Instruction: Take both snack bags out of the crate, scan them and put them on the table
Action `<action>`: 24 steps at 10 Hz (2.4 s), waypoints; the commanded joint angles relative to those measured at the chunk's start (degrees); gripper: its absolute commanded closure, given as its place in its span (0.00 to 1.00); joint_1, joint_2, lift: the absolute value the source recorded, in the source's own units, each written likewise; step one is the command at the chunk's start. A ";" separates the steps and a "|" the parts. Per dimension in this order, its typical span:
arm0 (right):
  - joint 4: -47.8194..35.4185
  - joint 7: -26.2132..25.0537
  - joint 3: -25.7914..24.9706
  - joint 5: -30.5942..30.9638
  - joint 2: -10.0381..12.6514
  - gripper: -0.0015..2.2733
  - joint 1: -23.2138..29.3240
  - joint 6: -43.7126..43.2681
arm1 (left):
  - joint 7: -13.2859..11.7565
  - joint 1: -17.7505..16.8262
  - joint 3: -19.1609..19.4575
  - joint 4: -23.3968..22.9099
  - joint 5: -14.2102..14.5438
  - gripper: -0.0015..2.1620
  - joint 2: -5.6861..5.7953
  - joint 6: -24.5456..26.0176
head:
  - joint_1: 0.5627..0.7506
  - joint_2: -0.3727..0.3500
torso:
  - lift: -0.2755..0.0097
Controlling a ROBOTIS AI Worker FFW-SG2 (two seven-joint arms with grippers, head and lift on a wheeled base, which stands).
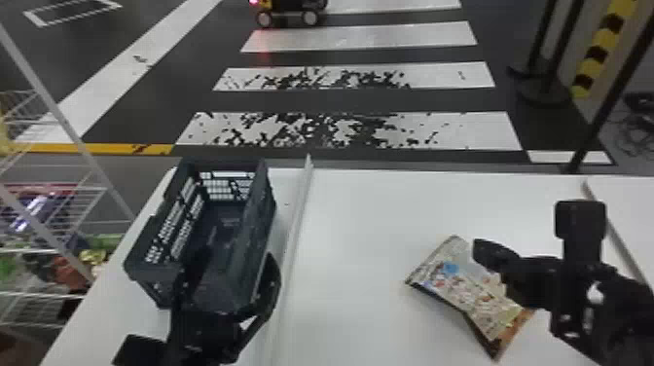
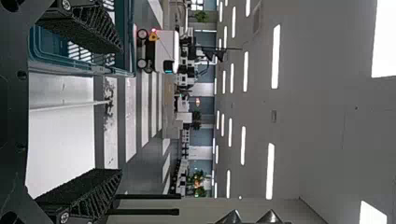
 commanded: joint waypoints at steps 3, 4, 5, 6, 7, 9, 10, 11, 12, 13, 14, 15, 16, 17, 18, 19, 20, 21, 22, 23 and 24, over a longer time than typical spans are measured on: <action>8.24 -1.25 -5.88 5.95 0.05 0.96 -3.73 -5.19 | 0.00 -0.01 0.08 0.10 0.02 0.04 -0.09 0.00 | 0.70 0.58 | 0.65; 10.88 -1.51 -6.50 7.27 0.05 0.96 -4.52 -6.42 | 0.00 -0.01 0.08 0.27 0.02 0.04 0.00 0.00 | 0.70 0.54 | 0.65; 13.34 -1.95 -6.50 7.97 0.05 0.96 -5.22 -7.48 | 0.00 -0.10 0.00 0.45 -0.07 0.04 -0.09 0.00 | 0.70 0.51 | 0.65; 15.36 -2.04 -6.50 8.94 -0.53 0.96 -6.01 -8.18 | 0.00 -0.10 0.00 0.45 -0.07 0.04 -0.09 0.00 | 0.70 0.49 | 0.65; 16.86 -2.22 -6.50 10.52 -0.97 0.96 -6.63 -8.18 | 0.09 -0.10 0.00 0.36 -0.07 0.04 -0.09 0.00 | 0.70 0.48 | 0.65; 17.03 -2.65 -5.71 14.30 -0.97 0.96 -6.63 -5.54 | 0.00 -0.10 0.00 0.36 -0.07 0.04 -0.09 0.00 | 0.70 0.45 | 0.65; 16.42 -2.74 -5.35 14.91 -0.97 0.96 -6.36 -2.55 | 0.00 -0.19 -0.09 0.36 -0.07 0.04 -0.09 0.00 | 0.70 0.45 | 0.65; 15.36 -2.74 -5.18 14.91 -0.97 0.96 -6.01 0.61 | 0.00 -0.28 -0.09 0.45 -0.07 0.04 0.00 0.00 | 0.70 0.44 | 0.65; 13.87 -2.74 -4.65 15.00 -0.88 0.96 -5.57 3.77 | 0.00 -0.28 -0.18 0.36 -0.07 0.04 0.00 0.00 | 0.70 0.43 | 0.65; 11.85 -2.74 -4.12 15.09 -0.88 0.96 -4.87 6.76 | 0.00 -0.28 -0.18 0.36 -0.07 0.04 0.00 0.00 | 0.70 0.43 | 0.65; 9.82 -2.74 -3.42 15.09 -0.79 0.96 -4.25 9.58 | 0.00 -0.36 -0.18 0.36 -0.07 0.04 0.00 0.00 | 0.70 0.43 | 0.65; 8.07 -2.74 -2.81 15.18 -0.79 0.96 -3.55 12.21 | 0.00 -0.36 -0.27 0.36 -0.07 0.04 0.00 0.00 | 0.70 0.44 | 0.65; 6.05 -2.74 -2.01 15.79 -0.70 0.96 -2.93 15.73 | 0.00 -0.36 -0.27 0.36 -0.07 0.04 0.00 0.00 | 0.70 0.45 | 0.65; 3.94 -2.65 -1.49 16.06 -0.70 0.96 -2.49 20.12 | 0.00 -0.45 -0.27 0.45 -0.07 0.04 0.00 0.00 | 0.70 0.45 | 0.65; 2.27 -2.48 -1.14 16.41 -0.70 0.96 -2.14 23.99 | 0.00 -0.45 -0.27 0.53 -0.07 0.04 0.00 0.00 | 0.70 0.45 | 0.65; 0.86 -1.95 -0.96 16.41 -0.62 0.96 -1.70 26.98 | 0.00 -0.45 -0.36 0.62 -0.07 0.04 0.00 0.00 | 0.70 0.46 | 0.65; -0.20 -1.86 -0.61 16.41 -0.62 0.96 -1.26 28.91 | 0.00 -0.45 -0.36 0.62 -0.07 0.04 0.00 0.00 | 0.70 0.46 | 0.65; -0.90 -1.51 -0.43 16.41 -0.53 0.96 -1.00 29.79 | 0.00 -0.45 -0.36 0.71 -0.07 0.04 0.00 0.00 | 0.70 0.46 | 0.65; -1.34 -1.25 -0.34 16.23 -0.44 0.96 -0.91 29.97 | 0.00 -0.54 -0.36 0.80 -0.07 0.04 0.00 0.00 | 0.70 0.47 | 0.65; -1.43 -1.07 0.09 16.06 -0.35 0.96 -0.91 29.79 | 0.00 -0.54 -0.36 0.97 -0.07 0.04 0.00 0.00 | 0.70 0.47 | 0.65; -1.43 -1.25 0.27 16.67 -0.35 0.96 -1.09 29.44 | 0.00 -0.54 -0.27 0.97 -0.07 0.04 0.00 -0.18 | 0.70 0.48 | 0.65</action>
